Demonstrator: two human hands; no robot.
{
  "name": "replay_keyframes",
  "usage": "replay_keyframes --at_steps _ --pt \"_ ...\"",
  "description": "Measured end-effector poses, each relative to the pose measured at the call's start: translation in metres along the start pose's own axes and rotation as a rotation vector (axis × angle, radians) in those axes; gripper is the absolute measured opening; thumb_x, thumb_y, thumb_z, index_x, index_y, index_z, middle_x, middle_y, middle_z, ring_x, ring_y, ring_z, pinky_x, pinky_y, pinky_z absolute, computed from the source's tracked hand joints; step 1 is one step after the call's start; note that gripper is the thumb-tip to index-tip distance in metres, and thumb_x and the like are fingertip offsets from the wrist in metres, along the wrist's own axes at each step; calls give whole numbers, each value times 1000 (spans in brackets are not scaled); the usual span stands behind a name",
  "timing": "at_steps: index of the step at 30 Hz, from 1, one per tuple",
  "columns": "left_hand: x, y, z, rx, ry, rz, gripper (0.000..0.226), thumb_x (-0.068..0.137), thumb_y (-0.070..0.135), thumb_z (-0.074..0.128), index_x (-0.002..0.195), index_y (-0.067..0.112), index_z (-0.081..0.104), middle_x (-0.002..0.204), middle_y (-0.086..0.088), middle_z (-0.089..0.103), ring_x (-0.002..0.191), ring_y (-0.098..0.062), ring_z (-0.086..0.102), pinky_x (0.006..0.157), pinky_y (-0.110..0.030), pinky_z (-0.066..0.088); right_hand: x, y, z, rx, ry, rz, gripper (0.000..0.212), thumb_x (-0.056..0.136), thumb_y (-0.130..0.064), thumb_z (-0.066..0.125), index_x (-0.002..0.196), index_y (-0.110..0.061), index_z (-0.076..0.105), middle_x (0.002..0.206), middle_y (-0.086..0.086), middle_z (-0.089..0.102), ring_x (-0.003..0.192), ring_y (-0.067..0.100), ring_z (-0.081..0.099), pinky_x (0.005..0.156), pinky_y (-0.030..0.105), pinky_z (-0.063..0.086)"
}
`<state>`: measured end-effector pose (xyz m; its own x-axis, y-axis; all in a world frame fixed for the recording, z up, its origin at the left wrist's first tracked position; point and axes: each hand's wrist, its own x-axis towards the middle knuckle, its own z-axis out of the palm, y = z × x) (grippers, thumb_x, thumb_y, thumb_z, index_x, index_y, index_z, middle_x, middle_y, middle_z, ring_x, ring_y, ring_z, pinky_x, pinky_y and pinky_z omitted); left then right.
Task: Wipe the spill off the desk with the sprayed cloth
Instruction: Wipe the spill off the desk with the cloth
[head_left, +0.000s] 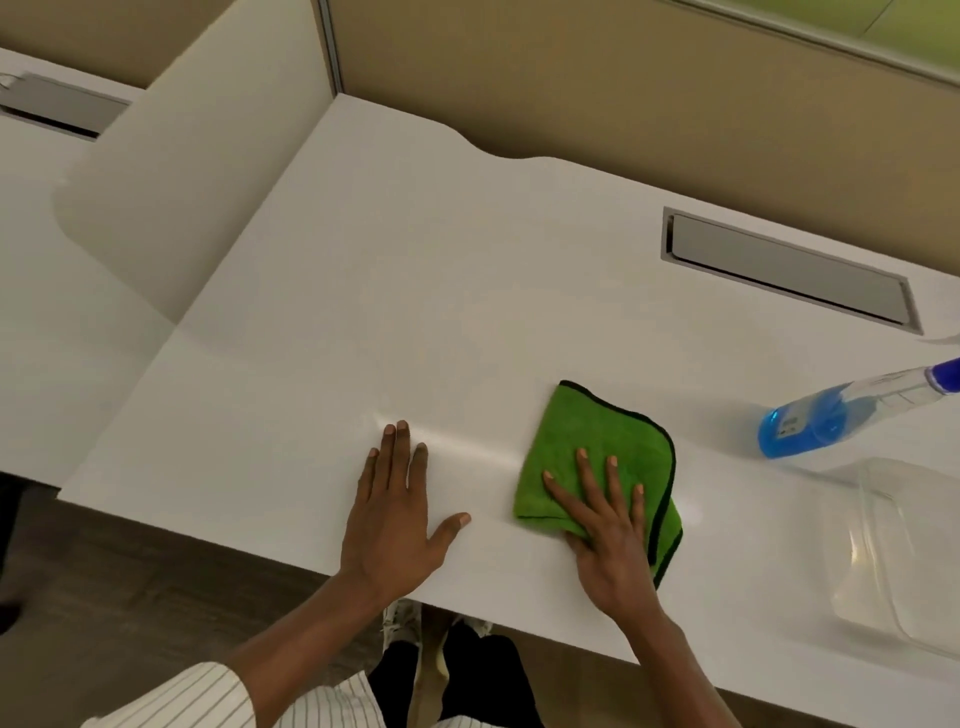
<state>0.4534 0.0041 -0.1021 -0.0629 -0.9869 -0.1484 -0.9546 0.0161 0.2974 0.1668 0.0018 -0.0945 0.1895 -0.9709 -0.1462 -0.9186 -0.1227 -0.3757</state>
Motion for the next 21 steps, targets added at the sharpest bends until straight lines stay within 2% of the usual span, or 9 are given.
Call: replay_keyframes --at_steps 4,8,14,17,19,21 --pt "-3 -4 -4 -35 39 -23 106 97 80 36 168 2 31 181 -19 0 169 -33 1 136 -47 12 26 -18 4 -30 -36 -1 77 100 -19 60 157 -54 22 175 -8 -1 161 29 -20 127 65 -8" --pt "-13 -5 -2 -10 111 -90 103 96 78 47 161 -2 44 179 -27 15 168 -41 13 137 -49 14 64 -41 8 -84 -78 -129 67 105 -32 55 157 -55 19 175 -7 -3 160 32 -19 126 65 -8" --pt "-23 -8 1 2 104 -191 107 96 82 47 164 1 39 181 -24 8 170 -38 8 135 -51 15 132 -94 19 -140 -186 -323 63 106 -41 49 160 -55 19 176 -4 -5 160 36 -19 125 68 -8" --pt "-22 -7 2 19 122 -194 105 95 81 51 162 0 44 179 -26 15 168 -41 18 133 -51 16 164 -128 27 -188 -240 -381 64 105 -41 47 161 -54 18 177 -2 -6 160 39 -19 124 71 -9" --pt "-22 -6 3 32 134 -193 104 94 80 53 160 0 47 178 -27 20 166 -42 24 134 -54 25 181 -148 31 -221 -264 -399 66 105 -37 47 161 -54 17 177 0 -7 160 41 -18 122 74 -9" --pt "-22 -5 2 41 131 -202 105 93 81 53 161 1 46 178 -26 20 166 -41 25 134 -54 26 197 -160 31 -232 -276 -393 68 105 -30 47 160 -55 16 177 0 -7 160 41 -18 122 75 -9"
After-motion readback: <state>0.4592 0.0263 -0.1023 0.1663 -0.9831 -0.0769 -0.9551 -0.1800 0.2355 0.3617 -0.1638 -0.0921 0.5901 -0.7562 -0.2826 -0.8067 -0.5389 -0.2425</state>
